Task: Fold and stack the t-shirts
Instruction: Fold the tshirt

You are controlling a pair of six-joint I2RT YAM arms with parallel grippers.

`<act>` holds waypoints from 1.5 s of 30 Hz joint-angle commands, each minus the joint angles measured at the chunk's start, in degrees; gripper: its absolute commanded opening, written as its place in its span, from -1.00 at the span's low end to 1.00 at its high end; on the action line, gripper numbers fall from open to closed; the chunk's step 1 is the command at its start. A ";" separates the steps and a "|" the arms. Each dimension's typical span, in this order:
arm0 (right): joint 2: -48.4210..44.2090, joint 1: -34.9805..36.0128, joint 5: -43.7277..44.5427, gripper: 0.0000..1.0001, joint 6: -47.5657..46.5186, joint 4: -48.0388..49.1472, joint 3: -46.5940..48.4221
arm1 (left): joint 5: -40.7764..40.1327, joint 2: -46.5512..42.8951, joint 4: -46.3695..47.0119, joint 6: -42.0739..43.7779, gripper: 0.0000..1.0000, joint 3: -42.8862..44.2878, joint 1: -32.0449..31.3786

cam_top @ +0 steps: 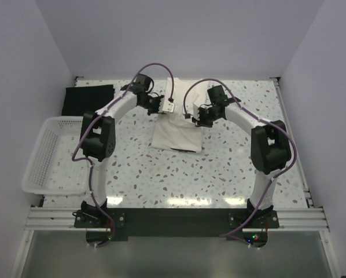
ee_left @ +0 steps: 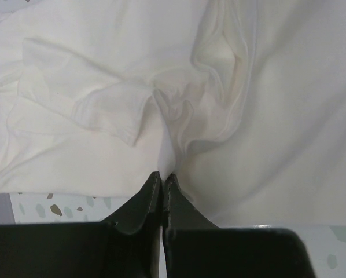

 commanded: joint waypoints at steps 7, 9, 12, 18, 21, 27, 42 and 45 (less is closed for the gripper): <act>3.62 -2.17 -1.87 -1.00 -1.26 -0.14 7.21 | 2.93 2.85 -1.07 3.34 -1.00 4.78 0.44; 4.06 -2.26 -1.87 -1.00 -1.62 -0.32 7.56 | 2.67 3.11 -0.55 3.34 -1.00 4.78 0.44; 5.47 -2.26 -1.78 -1.00 -1.71 -0.84 8.53 | 1.79 3.90 0.68 2.65 -1.00 4.78 0.53; 6.79 -2.61 -0.29 -1.00 -1.88 -0.59 7.92 | 0.56 4.96 3.23 1.59 -1.00 4.78 0.62; 7.23 -2.61 1.82 -0.81 -1.71 0.47 7.74 | -0.67 4.96 4.81 -0.68 -0.76 4.78 0.62; 3.81 -2.61 7.08 -0.19 3.64 4.32 8.01 | -2.52 1.63 11.38 -15.49 0.10 5.13 3.33; 1.42 3.10 -4.49 -0.43 42.55 -9.89 8.97 | 10.13 -8.76 6.05 -48.75 -0.08 -10.60 5.01; 4.67 3.19 -7.66 -0.52 49.07 -10.25 7.75 | 13.29 -8.67 7.36 -56.76 -0.19 -14.37 3.96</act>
